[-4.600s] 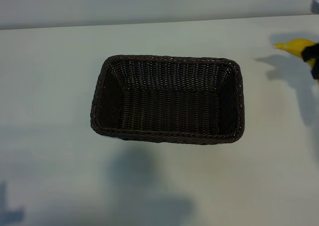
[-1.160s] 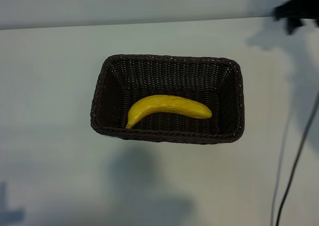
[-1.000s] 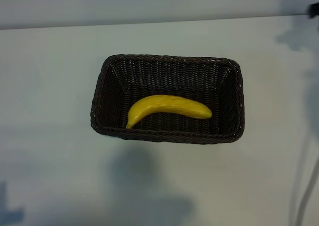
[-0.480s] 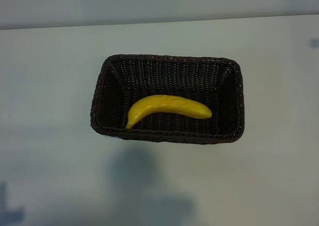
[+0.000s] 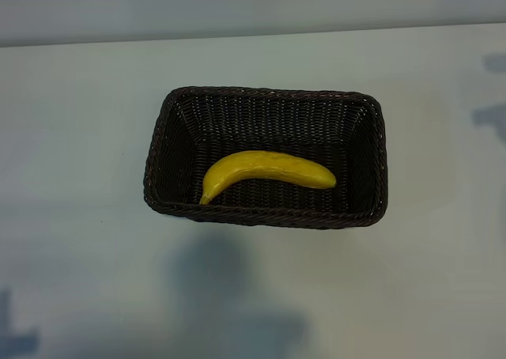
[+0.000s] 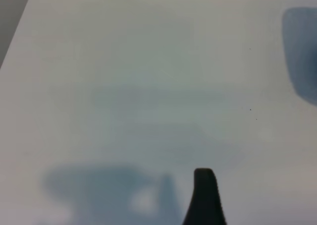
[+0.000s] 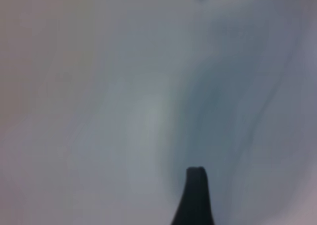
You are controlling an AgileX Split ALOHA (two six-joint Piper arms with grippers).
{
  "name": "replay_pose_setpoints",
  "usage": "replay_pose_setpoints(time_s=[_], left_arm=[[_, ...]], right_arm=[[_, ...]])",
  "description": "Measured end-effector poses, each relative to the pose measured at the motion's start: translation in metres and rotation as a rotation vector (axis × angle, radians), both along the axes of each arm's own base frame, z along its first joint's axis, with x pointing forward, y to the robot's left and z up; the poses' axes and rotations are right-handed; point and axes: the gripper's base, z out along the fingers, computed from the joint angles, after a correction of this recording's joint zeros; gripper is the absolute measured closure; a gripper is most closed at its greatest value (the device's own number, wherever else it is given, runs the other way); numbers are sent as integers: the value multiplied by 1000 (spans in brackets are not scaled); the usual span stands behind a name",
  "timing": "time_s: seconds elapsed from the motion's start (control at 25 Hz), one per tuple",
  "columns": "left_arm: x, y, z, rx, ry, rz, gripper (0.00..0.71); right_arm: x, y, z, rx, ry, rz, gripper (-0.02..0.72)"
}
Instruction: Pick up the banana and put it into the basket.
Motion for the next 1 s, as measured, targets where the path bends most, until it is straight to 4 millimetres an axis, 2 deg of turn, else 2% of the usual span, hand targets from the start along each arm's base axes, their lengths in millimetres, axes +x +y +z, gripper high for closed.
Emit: replay_pose_setpoints(time_s=[0.12,0.32,0.48,0.64,0.8,1.0], left_arm=[[0,0,0,0,0,0,137],[0,0,0,0,0,0,137],[0,0,0,0,0,0,137],[0,0,0,0,0,0,137],[0,0,0,0,0,0,137],[0,0,0,0,0,0,137]], right_arm=[[-30,7,16,-8,-43,0,98],[-95,20,38,-29,-140,0,98],[-149,31,45,-60,-233,2,98],[-202,40,49,-128,-433,0,98],[-240,47,36,-169,-553,-6,98],[-265,52,3,-190,-621,-13,98]])
